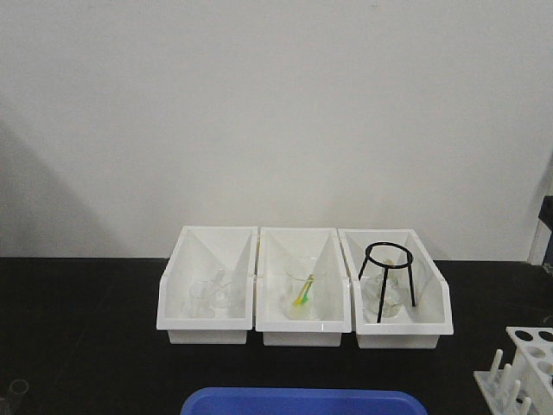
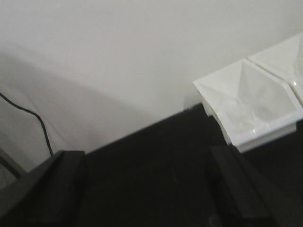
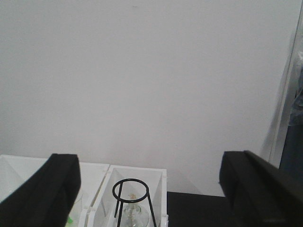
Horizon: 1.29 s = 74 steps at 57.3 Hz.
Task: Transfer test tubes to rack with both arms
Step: 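Close the left gripper on the glass tube and lift it out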
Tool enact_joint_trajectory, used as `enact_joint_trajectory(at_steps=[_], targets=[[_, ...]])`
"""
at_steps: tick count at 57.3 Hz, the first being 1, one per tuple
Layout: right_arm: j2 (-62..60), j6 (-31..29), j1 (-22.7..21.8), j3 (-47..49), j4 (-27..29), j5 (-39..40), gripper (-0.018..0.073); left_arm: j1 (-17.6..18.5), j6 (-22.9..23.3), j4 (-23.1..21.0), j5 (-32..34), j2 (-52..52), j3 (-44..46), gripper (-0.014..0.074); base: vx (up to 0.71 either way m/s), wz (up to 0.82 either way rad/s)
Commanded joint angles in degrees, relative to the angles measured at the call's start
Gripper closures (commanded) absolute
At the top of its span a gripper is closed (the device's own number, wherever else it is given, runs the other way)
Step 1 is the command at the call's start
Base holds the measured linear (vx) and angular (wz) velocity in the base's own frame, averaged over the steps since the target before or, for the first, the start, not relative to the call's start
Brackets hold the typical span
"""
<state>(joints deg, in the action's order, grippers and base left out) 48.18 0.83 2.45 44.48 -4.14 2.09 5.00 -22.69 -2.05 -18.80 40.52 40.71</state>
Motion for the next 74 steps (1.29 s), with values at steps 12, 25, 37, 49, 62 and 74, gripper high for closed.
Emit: enact_joint_trajectory(at_steps=[12,25,37,49,62,74], targets=[[0.5,-0.3,-0.4,2.0,-0.2,4.7,0.0097,0.3,-6.6,-0.5,26.2,-2.5,-29.0,0.0108,0.0,0.0],[1.2,-0.3,-0.4,2.0,-0.2,4.9,0.0102,0.3,-6.6,-0.6,40.6,9.1,-29.9,0.0108,0.0,0.0],[1.2,-0.3,-0.4,2.0,-0.2,4.9,0.0102,0.3,-4.6,-0.6,48.5,18.2,-28.7,0.0108,0.0,0.0],[1.2,-0.3,-0.4,2.0,-0.2,4.8,0.0102,0.3,-3.6,-0.6,50.3,24.5,-24.5,0.0108,0.0,0.0],[1.2,-0.3,-0.4,2.0,-0.2,4.8,0.0102,0.3,-3.8,-0.5,51.6,30.1,-21.5,0.0108,0.0,0.0],[1.2,-0.3,-0.4,2.0,-0.2,4.8,0.0102,0.3,-4.1,-0.5,55.0,35.3,-19.2,0.0108,0.0,0.0]])
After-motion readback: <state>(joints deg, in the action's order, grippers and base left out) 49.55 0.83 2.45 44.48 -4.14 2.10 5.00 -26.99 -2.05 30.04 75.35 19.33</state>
